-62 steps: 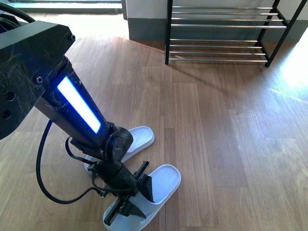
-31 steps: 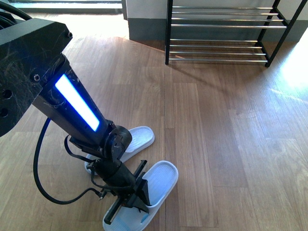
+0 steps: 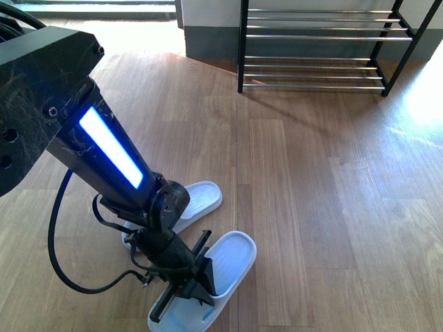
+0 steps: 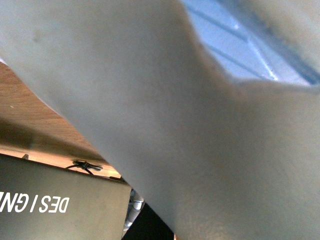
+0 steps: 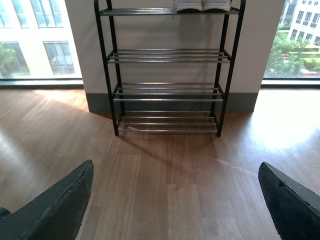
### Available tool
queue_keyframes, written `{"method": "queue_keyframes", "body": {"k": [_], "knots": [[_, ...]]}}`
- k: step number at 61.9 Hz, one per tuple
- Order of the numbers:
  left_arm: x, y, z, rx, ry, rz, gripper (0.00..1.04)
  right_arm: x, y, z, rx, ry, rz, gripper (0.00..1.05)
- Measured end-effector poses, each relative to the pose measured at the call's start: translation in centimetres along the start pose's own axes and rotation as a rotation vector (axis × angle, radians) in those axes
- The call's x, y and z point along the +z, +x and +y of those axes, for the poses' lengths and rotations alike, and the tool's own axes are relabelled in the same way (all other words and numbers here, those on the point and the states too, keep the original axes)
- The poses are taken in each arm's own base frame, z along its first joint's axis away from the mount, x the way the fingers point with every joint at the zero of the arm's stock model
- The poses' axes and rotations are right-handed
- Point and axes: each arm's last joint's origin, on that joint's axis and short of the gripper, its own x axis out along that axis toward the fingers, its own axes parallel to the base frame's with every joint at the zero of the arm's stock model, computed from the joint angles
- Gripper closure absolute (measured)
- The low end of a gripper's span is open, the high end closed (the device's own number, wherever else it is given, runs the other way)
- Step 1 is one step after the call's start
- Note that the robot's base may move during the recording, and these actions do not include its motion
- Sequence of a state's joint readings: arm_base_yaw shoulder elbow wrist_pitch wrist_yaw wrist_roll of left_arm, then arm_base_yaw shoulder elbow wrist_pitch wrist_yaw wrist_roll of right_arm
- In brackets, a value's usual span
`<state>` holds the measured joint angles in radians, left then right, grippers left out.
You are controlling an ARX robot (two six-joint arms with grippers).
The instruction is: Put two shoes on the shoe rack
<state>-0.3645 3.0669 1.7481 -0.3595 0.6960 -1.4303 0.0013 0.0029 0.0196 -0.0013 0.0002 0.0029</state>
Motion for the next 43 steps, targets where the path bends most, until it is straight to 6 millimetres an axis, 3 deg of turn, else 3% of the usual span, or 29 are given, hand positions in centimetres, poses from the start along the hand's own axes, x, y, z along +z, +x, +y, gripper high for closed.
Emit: {"method": "queue_keyframes", "body": {"k": [43], "knots": [[0.0, 0.0, 0.0, 0.0, 0.0, 0.0, 1.03, 0.0, 0.0, 0.0, 0.0, 0.0, 0.0, 0.09]]}}
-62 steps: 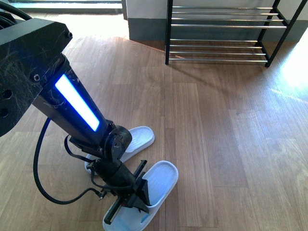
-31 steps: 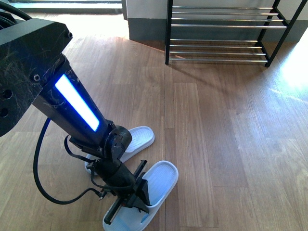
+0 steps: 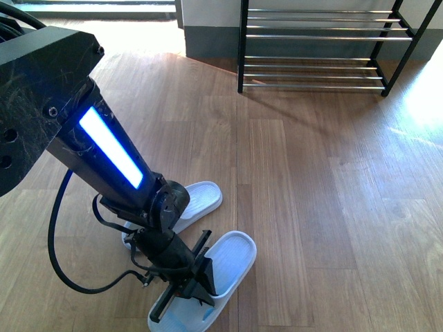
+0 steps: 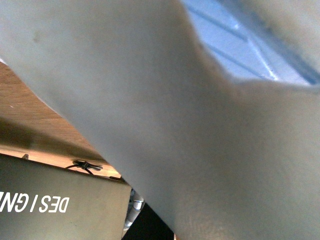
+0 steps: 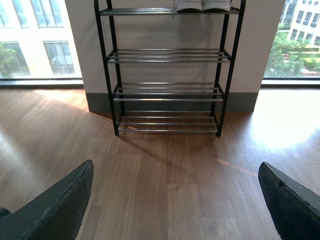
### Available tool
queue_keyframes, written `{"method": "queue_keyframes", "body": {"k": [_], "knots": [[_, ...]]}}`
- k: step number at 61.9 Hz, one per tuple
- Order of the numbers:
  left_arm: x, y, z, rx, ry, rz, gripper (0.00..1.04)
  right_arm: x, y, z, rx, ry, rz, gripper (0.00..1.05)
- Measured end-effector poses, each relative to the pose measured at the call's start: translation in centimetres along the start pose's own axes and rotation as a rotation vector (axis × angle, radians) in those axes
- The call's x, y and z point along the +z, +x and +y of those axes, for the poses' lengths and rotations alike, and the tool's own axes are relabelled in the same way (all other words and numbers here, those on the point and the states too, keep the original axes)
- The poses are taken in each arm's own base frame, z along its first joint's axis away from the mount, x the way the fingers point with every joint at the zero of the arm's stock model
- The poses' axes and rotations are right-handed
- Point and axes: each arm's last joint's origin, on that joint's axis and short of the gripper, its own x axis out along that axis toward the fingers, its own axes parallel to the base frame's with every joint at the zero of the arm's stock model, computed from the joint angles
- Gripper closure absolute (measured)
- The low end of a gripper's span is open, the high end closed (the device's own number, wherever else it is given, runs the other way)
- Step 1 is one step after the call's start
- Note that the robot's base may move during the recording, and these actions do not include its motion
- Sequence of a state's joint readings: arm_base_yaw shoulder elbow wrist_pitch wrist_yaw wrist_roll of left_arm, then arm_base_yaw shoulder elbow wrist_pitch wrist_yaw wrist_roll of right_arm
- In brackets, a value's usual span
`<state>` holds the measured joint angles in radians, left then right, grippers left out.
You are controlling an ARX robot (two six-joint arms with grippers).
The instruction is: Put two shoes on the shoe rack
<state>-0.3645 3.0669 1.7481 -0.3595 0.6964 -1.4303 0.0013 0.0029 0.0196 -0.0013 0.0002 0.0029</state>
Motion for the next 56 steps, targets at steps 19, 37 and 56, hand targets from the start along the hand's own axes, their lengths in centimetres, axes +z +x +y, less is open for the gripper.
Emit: {"method": "queue_keyframes", "body": {"k": [19, 37, 56], "knots": [[0.0, 0.0, 0.0, 0.0, 0.0, 0.0, 1.03, 0.0, 0.0, 0.0, 0.0, 0.0, 0.0, 0.09], [0.0, 0.0, 0.0, 0.0, 0.0, 0.0, 1.03, 0.0, 0.0, 0.0, 0.0, 0.0, 0.0, 0.09], [-0.5, -1.3, 0.6, 0.072, 0.004, -0.103, 1.03, 0.0, 0.0, 0.0, 0.0, 0.0, 0.0, 0.09]]}}
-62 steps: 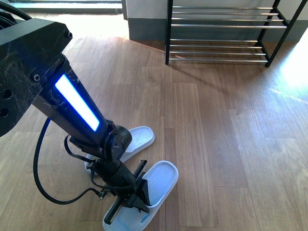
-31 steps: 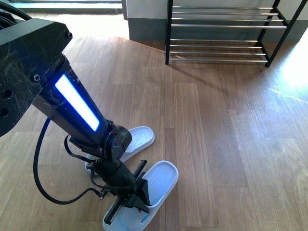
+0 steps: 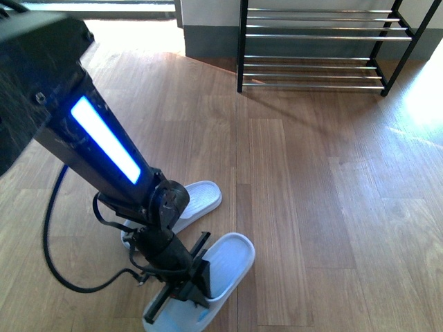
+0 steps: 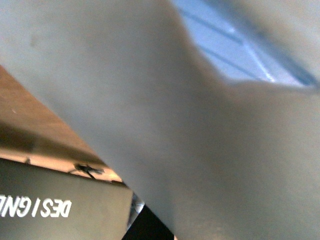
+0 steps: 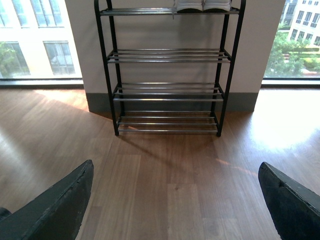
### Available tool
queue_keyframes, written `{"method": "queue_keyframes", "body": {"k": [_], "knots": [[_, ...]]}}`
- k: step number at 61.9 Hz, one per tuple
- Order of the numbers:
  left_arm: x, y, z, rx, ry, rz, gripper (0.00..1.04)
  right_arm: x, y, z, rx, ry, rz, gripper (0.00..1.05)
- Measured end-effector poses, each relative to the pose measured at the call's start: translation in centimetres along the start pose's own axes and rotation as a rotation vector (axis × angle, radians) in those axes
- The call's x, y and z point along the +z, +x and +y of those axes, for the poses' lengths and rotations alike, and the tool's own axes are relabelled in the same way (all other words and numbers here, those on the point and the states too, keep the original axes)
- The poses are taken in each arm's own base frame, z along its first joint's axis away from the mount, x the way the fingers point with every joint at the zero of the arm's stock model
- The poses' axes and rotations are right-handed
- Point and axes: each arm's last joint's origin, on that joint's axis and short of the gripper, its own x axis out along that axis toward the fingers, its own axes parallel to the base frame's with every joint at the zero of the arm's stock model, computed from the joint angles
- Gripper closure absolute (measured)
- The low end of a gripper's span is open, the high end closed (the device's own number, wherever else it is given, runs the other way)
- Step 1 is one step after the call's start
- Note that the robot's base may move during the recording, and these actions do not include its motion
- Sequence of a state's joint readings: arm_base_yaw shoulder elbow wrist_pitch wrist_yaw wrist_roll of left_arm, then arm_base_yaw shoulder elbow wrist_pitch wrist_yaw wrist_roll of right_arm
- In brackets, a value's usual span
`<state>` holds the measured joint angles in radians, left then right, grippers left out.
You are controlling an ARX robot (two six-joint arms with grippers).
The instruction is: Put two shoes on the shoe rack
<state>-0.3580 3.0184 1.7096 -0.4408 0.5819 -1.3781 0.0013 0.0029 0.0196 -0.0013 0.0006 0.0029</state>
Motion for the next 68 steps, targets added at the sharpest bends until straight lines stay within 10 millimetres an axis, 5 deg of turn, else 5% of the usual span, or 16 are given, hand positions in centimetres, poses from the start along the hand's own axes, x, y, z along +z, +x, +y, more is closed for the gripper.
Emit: {"method": "queue_keyframes", "body": {"k": [10, 18, 40, 46, 58, 68], "knots": [[-0.7, -3.4, 1.9, 0.224, 0.127, -0.312, 1.03, 0.0, 0.0, 0.0, 0.0, 0.0, 0.0, 0.09], [-0.9, -5.4, 1.4, 0.258, 0.227, -0.421, 1.03, 0.0, 0.0, 0.0, 0.001, 0.0, 0.0, 0.09], [-0.5, -5.6, 2.0, 0.234, 0.418, -0.627, 1.03, 0.0, 0.0, 0.0, 0.001, 0.0, 0.0, 0.09], [0.7, -10.0, 3.9, 0.253, 0.45, -0.686, 1.03, 0.0, 0.0, 0.0, 0.0, 0.0, 0.0, 0.09], [1.5, -24.6, 8.0, 0.159, 0.39, -1.006, 1.03, 0.0, 0.0, 0.0, 0.001, 0.0, 0.0, 0.09], [-4.2, -26.1, 11.5, 0.316, 0.533, -1.223, 1.03, 0.0, 0.0, 0.0, 0.001, 0.0, 0.0, 0.09]]}}
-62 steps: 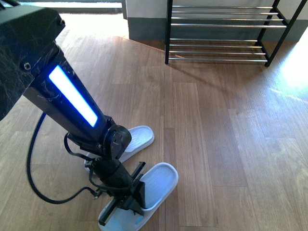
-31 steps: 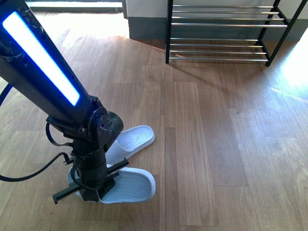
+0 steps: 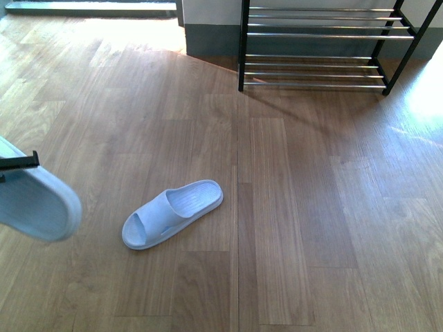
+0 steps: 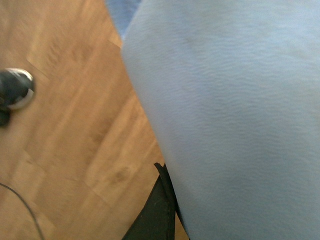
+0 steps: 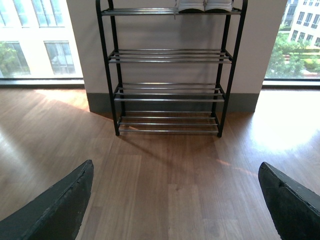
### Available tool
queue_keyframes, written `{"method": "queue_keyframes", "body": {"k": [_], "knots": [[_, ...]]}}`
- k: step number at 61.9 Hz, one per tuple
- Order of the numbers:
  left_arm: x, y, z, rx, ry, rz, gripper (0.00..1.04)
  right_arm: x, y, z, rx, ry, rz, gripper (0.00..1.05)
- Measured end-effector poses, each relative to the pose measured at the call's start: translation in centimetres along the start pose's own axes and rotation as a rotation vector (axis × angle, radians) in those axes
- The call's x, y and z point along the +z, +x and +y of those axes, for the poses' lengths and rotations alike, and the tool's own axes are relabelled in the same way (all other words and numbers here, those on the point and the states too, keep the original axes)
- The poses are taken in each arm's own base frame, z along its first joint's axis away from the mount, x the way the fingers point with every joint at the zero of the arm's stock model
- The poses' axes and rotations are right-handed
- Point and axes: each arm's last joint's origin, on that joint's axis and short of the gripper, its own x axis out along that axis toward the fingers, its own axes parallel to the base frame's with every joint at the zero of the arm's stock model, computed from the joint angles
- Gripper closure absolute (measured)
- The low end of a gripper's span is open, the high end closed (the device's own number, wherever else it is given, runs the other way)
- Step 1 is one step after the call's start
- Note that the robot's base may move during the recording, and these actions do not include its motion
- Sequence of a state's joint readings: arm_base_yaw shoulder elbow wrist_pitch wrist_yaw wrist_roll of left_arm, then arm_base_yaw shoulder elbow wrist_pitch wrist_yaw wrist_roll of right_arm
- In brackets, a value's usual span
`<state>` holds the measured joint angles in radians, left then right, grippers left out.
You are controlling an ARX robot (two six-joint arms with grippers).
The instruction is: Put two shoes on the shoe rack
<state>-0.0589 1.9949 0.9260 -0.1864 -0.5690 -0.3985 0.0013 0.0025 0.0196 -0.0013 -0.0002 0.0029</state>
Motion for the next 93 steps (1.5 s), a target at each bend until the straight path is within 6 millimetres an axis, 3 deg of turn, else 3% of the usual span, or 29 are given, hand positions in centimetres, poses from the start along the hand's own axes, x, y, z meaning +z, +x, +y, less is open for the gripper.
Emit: {"method": "queue_keyframes", "body": {"k": [8, 14, 23, 31, 39, 48, 93], "knots": [[0.0, -4.8, 1.4, 0.069, 0.097, -0.263, 1.03, 0.0, 0.0, 0.0, 0.0, 0.0, 0.0, 0.09], [-0.2, -7.1, 3.1, 0.085, 0.099, -0.351, 1.03, 0.0, 0.0, 0.0, -0.001, 0.0, 0.0, 0.09], [-2.5, -9.3, 5.3, 0.134, 0.111, -0.412, 1.03, 0.0, 0.0, 0.0, 0.0, 0.0, 0.0, 0.09], [-5.0, -12.8, 7.0, 0.19, 0.053, -0.561, 1.03, 0.0, 0.0, 0.0, 0.0, 0.0, 0.0, 0.09], [-7.1, -15.0, 8.1, 0.222, 0.008, -0.66, 1.03, 0.0, 0.0, 0.0, 0.0, 0.0, 0.0, 0.09], [-8.1, -15.5, 8.2, 0.213, 0.021, -0.699, 1.03, 0.0, 0.0, 0.0, 0.0, 0.0, 0.0, 0.09], [-8.2, -15.5, 8.2, 0.217, 0.032, -0.7, 1.03, 0.0, 0.0, 0.0, 0.0, 0.0, 0.0, 0.09]]}}
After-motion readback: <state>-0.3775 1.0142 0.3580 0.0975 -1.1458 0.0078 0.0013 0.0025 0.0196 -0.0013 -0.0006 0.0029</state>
